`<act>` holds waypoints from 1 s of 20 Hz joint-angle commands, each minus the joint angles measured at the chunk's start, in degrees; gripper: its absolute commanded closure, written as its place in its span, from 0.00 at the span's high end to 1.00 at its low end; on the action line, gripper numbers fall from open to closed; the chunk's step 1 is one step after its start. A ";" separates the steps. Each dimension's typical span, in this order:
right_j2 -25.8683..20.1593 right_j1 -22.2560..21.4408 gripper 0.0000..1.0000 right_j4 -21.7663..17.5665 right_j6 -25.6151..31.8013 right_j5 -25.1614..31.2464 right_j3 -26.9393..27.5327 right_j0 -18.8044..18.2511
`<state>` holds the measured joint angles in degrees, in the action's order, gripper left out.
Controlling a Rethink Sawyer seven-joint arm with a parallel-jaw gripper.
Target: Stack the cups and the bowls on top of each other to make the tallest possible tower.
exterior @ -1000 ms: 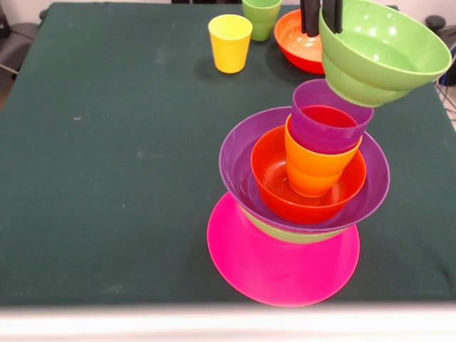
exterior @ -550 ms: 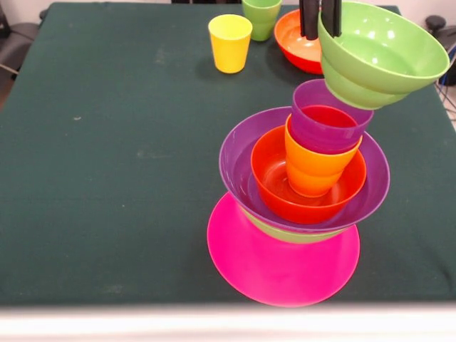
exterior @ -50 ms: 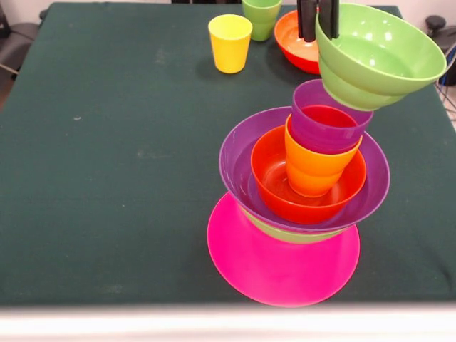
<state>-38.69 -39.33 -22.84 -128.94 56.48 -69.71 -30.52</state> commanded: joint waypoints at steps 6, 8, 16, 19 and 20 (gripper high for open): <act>2.73 3.98 0.00 -2.51 8.30 1.78 0.11 -0.74; 2.63 4.07 0.00 -2.54 8.40 1.59 0.05 -0.86; 2.36 4.25 0.00 -2.84 9.16 1.08 -0.05 -1.40; 2.24 4.21 0.00 -2.76 9.20 1.01 -0.15 -1.46; 2.25 4.22 0.00 -2.75 9.07 0.83 -0.29 -1.46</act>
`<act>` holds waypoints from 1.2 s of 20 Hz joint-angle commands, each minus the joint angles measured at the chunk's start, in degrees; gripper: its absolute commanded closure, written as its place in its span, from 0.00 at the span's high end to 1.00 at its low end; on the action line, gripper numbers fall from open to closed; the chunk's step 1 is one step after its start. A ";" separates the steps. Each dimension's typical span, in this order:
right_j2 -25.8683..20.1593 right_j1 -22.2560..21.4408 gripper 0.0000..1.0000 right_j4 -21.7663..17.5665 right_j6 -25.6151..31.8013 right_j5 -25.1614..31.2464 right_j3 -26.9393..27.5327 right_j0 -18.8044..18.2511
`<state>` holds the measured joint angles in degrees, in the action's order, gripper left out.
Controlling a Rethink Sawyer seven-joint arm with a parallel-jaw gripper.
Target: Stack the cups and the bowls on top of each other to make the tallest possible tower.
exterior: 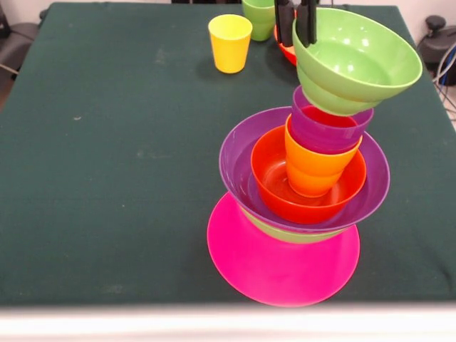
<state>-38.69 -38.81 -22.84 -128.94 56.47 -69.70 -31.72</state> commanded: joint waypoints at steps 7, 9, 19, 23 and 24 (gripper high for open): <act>2.63 3.77 0.00 -2.98 7.10 -1.23 -1.60 0.27; 2.68 4.03 0.00 -3.18 6.89 -1.63 -1.46 0.43; 2.62 4.44 1.00 -4.76 8.63 -2.55 -1.13 0.32; 2.02 4.68 1.00 -4.59 9.92 -2.14 -0.91 -0.03; 1.84 4.76 1.00 -4.52 10.23 -2.09 -0.86 -0.15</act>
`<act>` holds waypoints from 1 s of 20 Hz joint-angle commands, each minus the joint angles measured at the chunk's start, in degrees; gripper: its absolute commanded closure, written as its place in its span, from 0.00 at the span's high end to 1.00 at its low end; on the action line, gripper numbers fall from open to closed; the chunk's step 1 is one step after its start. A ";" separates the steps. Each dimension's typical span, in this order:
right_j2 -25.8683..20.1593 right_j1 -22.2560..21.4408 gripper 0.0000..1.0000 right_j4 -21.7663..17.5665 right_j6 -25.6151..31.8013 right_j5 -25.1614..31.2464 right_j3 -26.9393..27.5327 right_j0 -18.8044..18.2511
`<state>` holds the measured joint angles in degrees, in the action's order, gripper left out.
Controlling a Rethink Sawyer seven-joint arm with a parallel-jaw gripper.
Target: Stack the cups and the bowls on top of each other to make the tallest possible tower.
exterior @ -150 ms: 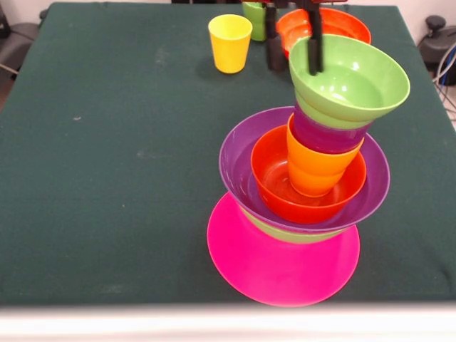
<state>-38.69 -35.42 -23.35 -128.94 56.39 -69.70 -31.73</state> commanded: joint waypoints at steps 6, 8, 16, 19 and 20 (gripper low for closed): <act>1.74 0.95 1.00 -2.05 7.95 -0.82 -1.05 -0.47; 1.53 0.87 1.00 -1.67 8.20 -0.45 -0.82 -0.78; 1.16 -0.35 1.00 -0.77 8.08 0.24 -1.84 -1.24; 1.04 -0.61 1.00 -0.62 8.17 0.45 -1.95 -1.36; 1.01 -0.59 1.00 -0.63 8.29 0.42 -2.02 -1.45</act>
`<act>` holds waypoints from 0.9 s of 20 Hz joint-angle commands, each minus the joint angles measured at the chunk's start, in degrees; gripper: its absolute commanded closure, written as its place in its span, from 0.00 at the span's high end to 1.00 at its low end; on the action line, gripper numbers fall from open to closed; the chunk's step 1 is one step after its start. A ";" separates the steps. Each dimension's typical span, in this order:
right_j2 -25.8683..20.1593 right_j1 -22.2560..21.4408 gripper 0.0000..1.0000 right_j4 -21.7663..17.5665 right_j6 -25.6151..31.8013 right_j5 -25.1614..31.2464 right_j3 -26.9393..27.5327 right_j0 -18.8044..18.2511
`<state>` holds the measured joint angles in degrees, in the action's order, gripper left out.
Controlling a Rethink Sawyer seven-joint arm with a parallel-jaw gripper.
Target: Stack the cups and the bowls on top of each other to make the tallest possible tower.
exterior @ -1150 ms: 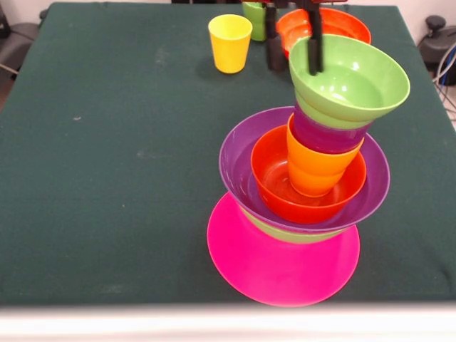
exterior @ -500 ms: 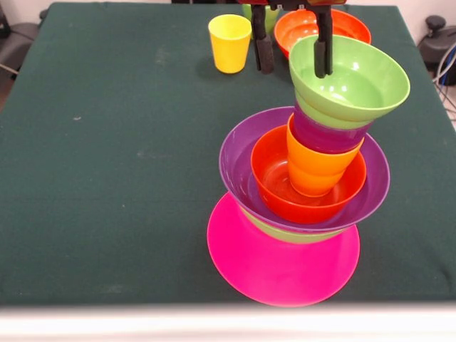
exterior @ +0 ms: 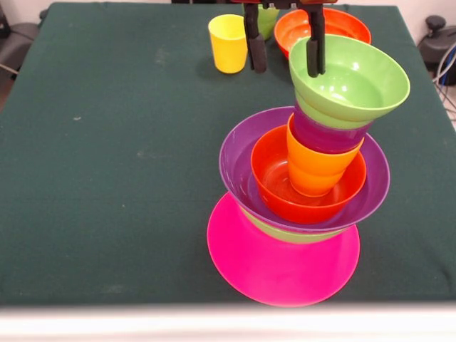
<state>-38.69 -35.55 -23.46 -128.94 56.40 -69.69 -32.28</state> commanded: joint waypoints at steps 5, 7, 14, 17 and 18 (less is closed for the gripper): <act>1.11 -0.12 1.00 -0.92 7.78 -1.23 -3.45 -0.97; 1.14 0.02 1.00 -1.03 7.60 -1.59 -3.62 -0.97; 1.31 0.17 1.00 -1.43 7.23 -2.04 -3.73 -0.76; 1.37 0.51 1.00 -1.66 7.20 -2.54 -3.91 -0.80; 1.41 0.50 1.00 -1.72 7.17 -2.66 -3.98 -0.81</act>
<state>-38.69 -35.56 -23.46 -128.94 56.38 -69.70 -32.97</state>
